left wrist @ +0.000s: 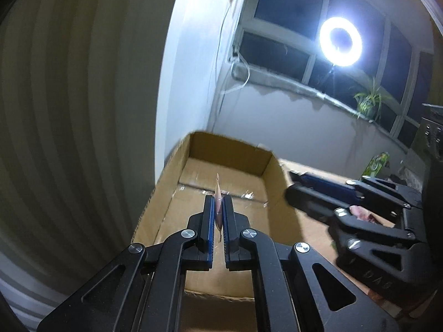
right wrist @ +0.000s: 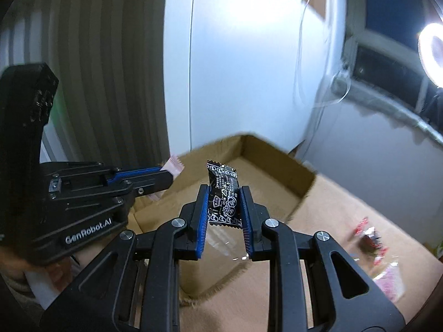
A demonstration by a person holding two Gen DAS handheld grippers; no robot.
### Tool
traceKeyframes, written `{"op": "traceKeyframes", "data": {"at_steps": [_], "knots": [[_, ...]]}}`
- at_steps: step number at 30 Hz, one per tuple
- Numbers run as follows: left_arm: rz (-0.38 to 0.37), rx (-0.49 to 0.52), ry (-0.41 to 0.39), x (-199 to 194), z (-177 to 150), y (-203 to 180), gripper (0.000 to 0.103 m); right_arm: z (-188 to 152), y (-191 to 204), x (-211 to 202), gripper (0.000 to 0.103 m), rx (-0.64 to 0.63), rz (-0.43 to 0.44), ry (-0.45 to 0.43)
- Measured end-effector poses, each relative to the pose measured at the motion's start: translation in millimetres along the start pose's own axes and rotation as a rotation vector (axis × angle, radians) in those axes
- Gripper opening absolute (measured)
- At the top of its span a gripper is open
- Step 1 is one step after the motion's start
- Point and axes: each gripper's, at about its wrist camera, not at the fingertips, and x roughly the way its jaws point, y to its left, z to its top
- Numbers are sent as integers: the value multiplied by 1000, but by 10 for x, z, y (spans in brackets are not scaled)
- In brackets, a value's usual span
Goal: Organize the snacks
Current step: 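Carry both candies into the cardboard box and open both grippers, then move both tools back over the snack pile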
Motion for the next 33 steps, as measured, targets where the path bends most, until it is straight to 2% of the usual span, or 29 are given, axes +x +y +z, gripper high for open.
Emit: {"op": "traceKeyframes", "data": {"at_steps": [1, 2, 3, 5, 7, 10, 12, 14, 17, 19, 20, 24, 33], "knots": [[12, 3, 17, 55, -25, 10, 8, -38, 0, 53, 34, -1, -14, 14], [26, 5, 31, 80, -62, 33, 15, -74, -3, 63, 48, 5, -21, 14], [35, 3, 36, 87, -88, 52, 21, -115, -9, 51, 58, 11, -21, 7], [53, -4, 29, 58, -140, 102, 48, -183, -8, 14, 64, 0, -60, 3], [73, -13, 15, -7, -176, 138, 60, -213, -24, -38, 65, -16, -98, -4], [84, -3, 10, -83, -194, 135, 62, -243, -23, -172, 67, -27, -138, -7], [108, 21, 13, -106, -178, 93, 63, -261, -29, -272, 75, -31, -159, -6], [144, 49, 10, -164, -140, 19, 68, -283, -40, -399, 76, -20, -194, -18], [165, 77, -3, -274, -61, -113, 75, -321, -84, -586, 82, 14, -231, -27], [179, 98, -15, -354, -22, -199, 80, -340, -137, -698, 82, 42, -251, -26], [184, 107, -19, -381, -13, -233, 80, -352, -162, -746, 83, 51, -261, -24], [193, 139, -28, -454, 37, -411, 80, -432, -239, -971, 95, 81, -303, -41], [185, 215, -56, -612, 35, -880, 81, -680, -449, -1399, 95, 134, -355, -71]]}}
